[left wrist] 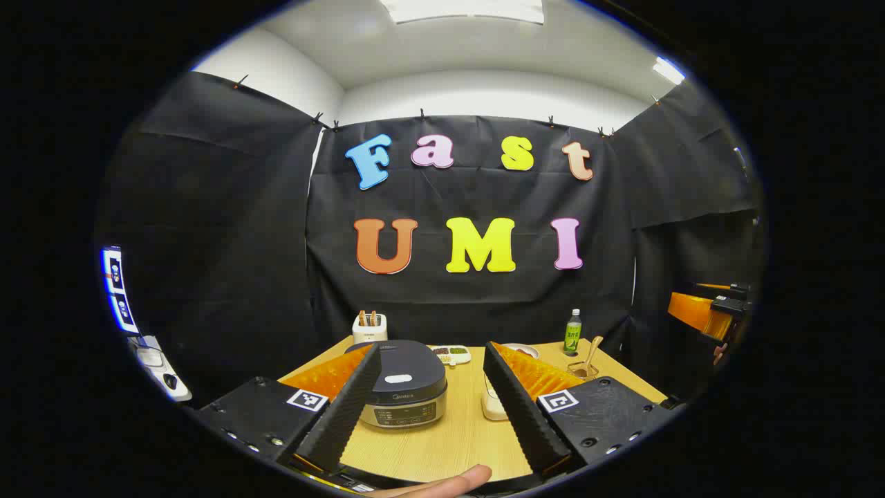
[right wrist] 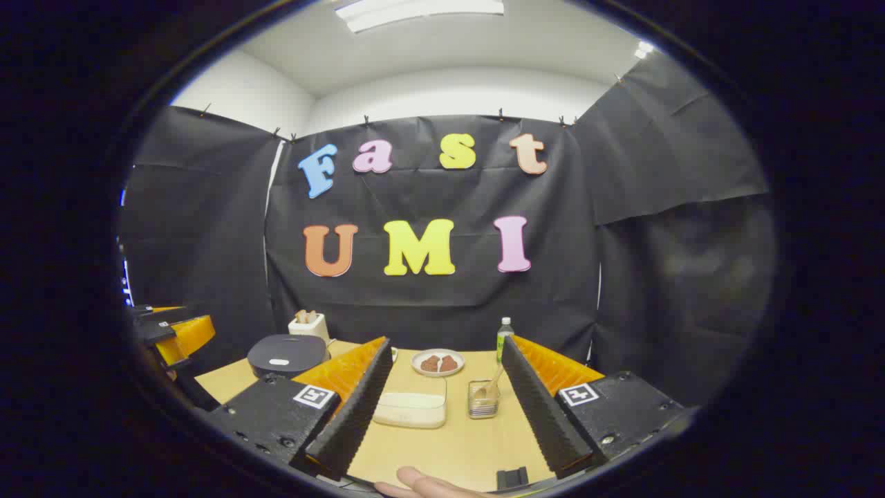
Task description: Close the left gripper, press the button to open the rice cooker; take a wooden spoon from the chopstick holder with the right hand, scoop a spoonful of rice and pour it into the rice cooker, then put the wooden spoon back into the chopstick holder.
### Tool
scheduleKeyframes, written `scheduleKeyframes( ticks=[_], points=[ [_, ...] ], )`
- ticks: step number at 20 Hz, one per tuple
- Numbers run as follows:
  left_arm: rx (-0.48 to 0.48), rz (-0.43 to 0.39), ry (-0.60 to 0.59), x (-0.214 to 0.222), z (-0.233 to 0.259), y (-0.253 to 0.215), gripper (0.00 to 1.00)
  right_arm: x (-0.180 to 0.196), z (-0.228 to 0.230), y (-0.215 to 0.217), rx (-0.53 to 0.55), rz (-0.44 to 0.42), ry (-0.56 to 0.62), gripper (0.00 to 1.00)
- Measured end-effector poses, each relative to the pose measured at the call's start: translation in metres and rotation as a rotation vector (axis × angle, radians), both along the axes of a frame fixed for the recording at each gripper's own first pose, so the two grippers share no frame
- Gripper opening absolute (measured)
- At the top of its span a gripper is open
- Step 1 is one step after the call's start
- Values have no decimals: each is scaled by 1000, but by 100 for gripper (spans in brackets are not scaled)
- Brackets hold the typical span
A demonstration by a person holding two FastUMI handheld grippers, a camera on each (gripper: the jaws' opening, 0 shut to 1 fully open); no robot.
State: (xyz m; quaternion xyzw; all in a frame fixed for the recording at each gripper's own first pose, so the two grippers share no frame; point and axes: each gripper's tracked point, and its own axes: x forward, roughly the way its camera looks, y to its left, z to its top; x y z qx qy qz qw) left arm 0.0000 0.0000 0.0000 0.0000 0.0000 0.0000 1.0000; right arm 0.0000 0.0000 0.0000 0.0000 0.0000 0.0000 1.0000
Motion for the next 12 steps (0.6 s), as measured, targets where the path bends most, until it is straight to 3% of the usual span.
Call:
scheduleKeyframes(
  ticks=[12],
  points=[
    [-6,6,-18,-4,5,1,95,0,-4,-25,-3,-47,13,100]
  ],
)
